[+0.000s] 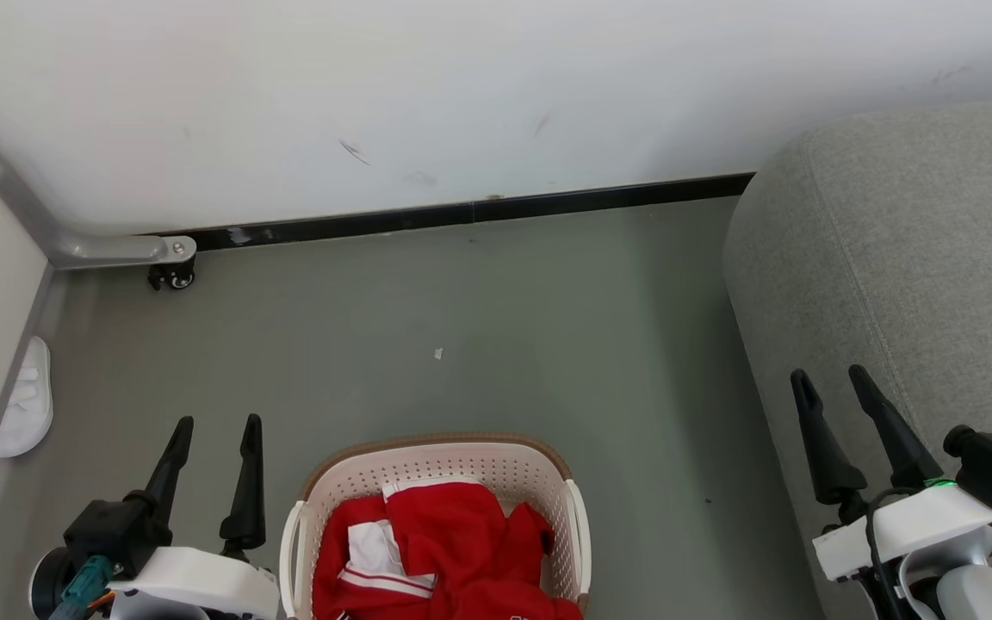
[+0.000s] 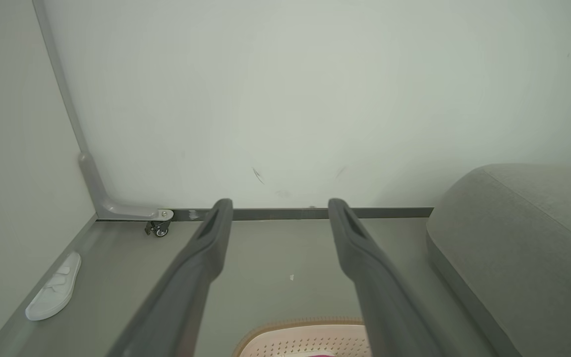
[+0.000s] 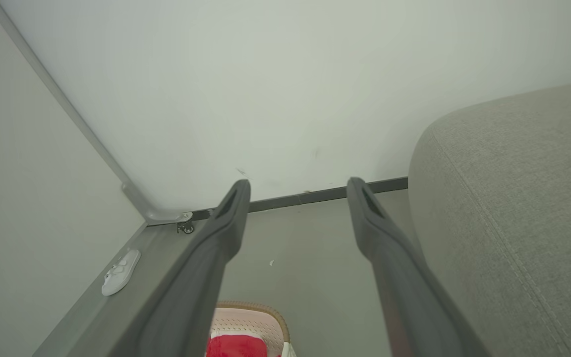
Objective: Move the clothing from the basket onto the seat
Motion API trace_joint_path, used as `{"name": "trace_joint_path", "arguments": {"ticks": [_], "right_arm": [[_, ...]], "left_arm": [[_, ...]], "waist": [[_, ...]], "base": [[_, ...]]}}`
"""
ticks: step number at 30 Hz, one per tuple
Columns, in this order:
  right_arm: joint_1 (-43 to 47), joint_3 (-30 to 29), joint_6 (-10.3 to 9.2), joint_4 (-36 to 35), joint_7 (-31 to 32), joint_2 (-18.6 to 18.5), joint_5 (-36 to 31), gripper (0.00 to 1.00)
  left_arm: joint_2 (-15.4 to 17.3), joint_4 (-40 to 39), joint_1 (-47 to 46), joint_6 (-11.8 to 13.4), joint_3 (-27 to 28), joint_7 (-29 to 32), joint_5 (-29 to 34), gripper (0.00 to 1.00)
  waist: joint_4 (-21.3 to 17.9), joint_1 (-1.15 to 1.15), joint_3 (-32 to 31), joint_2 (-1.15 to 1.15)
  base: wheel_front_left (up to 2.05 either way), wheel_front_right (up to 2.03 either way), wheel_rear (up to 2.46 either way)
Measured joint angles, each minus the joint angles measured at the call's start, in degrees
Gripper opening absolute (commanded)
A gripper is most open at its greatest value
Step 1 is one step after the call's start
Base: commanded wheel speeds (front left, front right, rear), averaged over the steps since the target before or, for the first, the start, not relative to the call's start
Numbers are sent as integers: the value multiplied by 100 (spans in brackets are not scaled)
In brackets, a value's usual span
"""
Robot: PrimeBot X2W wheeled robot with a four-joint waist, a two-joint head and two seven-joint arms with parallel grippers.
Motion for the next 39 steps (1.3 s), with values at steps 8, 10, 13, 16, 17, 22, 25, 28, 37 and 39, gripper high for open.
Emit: {"name": "trace_joint_path", "arguments": {"ticks": [8,10,13,16,17,22,25,28,37,39], "right_arm": [[-40,86,0,-19,0,29,21,100],[-136,87,0,-26,0,40,54,100],[-261,90,0,-87,0,41,58,100],[-271,98,0,-119,-1,42,60,100],[-282,101,0,-119,-1,42,60,100],[-473,136,0,-145,-16,41,60,100],[-495,175,0,-155,-23,41,62,100],[-565,233,0,-153,-23,42,65,100],[-847,256,0,-186,-24,70,107,100],[-911,257,0,-190,-24,75,114,100]], "left_arm": [[-8,76,-143,-30,-84,0,10,100],[-10,119,-194,-31,-110,0,10,100],[-11,193,-204,-58,-151,0,10,100],[-11,265,-256,-82,-172,0,10,100],[-11,287,-306,-82,-178,0,10,100],[-11,441,-515,-133,-252,0,11,100],[-12,579,-583,-158,-305,0,18,100],[-12,715,-683,-177,-331,0,29,100],[-10,1066,-968,-209,-393,11,109,100],[-8,1135,-1041,-210,-422,12,110,100]], "waist": [[-76,0,319,0],[-94,0,396,0],[-122,0,514,0],[-152,0,635,0],[-163,0,676,0],[-217,0,887,0],[-251,0,1017,0],[-288,0,1148,0],[-407,0,1548,0],[-434,0,1637,0]], "base": [[0,0,0],[0,0,0],[0,0,0],[0,0,0],[0,0,0],[0,0,0],[0,0,0],[0,0,0],[0,0,0],[0,0,0]]}}
